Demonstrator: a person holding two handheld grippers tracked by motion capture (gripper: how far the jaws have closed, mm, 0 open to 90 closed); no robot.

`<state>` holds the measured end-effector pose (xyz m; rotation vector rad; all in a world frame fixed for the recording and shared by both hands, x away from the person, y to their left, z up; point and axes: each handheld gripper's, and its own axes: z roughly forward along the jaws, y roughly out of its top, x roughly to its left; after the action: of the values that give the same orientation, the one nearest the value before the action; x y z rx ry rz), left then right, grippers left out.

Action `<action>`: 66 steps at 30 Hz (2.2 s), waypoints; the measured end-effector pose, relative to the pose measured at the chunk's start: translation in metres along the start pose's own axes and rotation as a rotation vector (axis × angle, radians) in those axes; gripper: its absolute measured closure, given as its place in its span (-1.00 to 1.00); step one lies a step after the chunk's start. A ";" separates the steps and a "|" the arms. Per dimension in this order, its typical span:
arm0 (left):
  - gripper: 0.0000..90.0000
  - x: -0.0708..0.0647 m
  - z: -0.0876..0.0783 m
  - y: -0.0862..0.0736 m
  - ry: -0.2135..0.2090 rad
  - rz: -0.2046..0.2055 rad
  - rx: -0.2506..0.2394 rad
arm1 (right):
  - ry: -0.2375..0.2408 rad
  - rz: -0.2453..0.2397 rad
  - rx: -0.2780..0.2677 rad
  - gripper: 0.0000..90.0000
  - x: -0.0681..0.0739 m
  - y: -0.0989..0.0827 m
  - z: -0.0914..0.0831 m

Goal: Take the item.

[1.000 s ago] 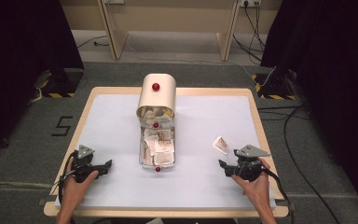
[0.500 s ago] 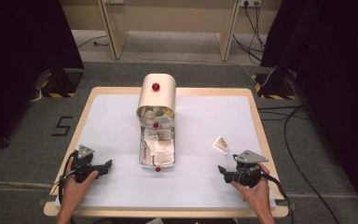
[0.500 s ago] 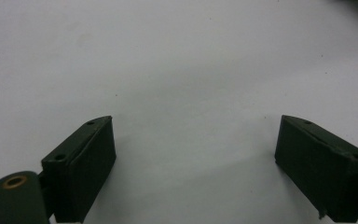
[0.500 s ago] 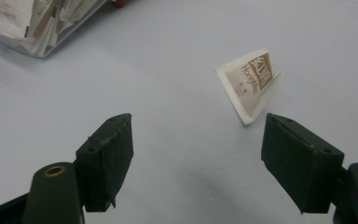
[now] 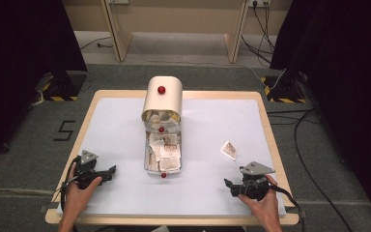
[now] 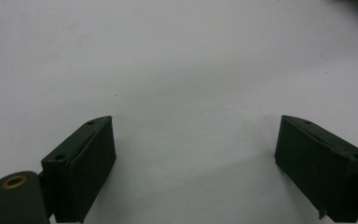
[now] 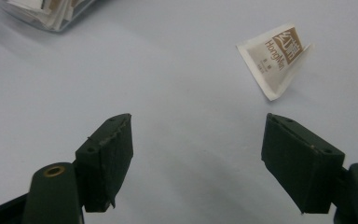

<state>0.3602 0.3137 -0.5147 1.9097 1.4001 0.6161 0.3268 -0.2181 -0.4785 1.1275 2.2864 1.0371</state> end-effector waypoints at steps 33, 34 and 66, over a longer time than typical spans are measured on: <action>-0.75 0.000 0.000 0.000 0.000 0.000 0.000 | 0.042 -0.023 0.055 -0.54 -0.002 -0.032 0.000; -0.75 0.000 0.000 0.000 0.000 0.001 0.000 | 0.042 -0.024 0.051 -0.54 -0.002 -0.032 0.000; -0.75 0.000 0.000 0.000 0.000 0.000 0.000 | 0.044 -0.023 0.053 -0.54 -0.003 -0.032 0.000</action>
<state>0.3602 0.3136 -0.5147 1.9098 1.4000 0.6164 0.3120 -0.2330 -0.5026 1.1062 2.3683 1.0078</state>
